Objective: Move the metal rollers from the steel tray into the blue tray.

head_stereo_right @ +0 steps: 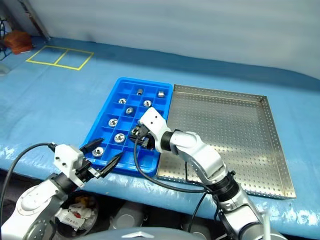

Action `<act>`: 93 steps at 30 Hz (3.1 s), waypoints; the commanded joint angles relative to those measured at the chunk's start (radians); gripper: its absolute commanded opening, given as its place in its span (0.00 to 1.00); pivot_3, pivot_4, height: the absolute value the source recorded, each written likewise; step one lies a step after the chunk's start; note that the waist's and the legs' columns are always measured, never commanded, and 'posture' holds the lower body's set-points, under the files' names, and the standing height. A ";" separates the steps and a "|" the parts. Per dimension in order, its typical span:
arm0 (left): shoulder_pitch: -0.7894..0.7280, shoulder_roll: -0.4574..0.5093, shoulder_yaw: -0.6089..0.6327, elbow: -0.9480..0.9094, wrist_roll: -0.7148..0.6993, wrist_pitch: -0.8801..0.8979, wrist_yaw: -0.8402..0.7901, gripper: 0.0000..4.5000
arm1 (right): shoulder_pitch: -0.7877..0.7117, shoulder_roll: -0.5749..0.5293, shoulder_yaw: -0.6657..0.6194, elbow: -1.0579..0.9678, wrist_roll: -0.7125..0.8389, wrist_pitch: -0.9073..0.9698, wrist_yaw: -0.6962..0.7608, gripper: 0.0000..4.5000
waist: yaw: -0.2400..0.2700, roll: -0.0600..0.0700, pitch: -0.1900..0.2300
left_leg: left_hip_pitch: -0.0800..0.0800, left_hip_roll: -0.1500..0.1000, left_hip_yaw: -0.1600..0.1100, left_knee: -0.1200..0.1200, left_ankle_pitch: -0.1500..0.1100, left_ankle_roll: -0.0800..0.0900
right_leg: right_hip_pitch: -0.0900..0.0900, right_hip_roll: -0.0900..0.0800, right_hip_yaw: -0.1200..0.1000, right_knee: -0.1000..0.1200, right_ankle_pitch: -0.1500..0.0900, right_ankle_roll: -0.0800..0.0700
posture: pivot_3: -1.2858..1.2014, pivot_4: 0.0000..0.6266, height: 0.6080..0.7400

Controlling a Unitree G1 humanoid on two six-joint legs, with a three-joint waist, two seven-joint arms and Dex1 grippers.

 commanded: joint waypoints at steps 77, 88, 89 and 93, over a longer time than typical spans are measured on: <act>-0.558 0.037 -0.209 0.335 0.016 -0.011 -0.191 1.00 | 0.461 -0.114 -0.334 -0.484 -0.029 0.045 -0.238 1.00 | -0.163 -0.001 -0.003 | 0.000 -0.002 -0.001 0.003 -0.001 -0.005 | 0.003 0.005 -0.002 0.002 0.002 -0.007 | 0.56 0.24 1.00; -0.524 0.043 -0.197 0.318 0.018 -0.017 -0.200 1.00 | 0.450 -0.114 -0.332 -0.466 -0.022 0.039 -0.238 1.00 | -0.190 -0.001 -0.003 | 0.005 0.000 0.001 0.003 -0.001 -0.005 | 0.004 0.005 0.002 0.006 -0.001 -0.004 | 0.56 0.24 1.00; -0.521 0.044 -0.195 0.317 0.018 -0.017 -0.200 1.00 | 0.448 -0.114 -0.330 -0.464 -0.023 0.039 -0.238 1.00 | -0.190 -0.001 -0.003 | 0.005 0.000 0.001 0.003 -0.001 -0.005 | 0.004 0.005 0.003 0.006 -0.001 -0.004 | 0.57 0.24 1.00; -0.516 0.045 -0.191 0.316 0.017 -0.018 -0.199 1.00 | 0.442 -0.114 -0.329 -0.459 -0.022 0.041 -0.236 1.00 | -0.187 -0.001 -0.003 | 0.005 0.000 0.001 0.003 -0.001 -0.004 | 0.004 0.004 0.003 0.006 -0.001 -0.004 | 0.57 0.24 1.00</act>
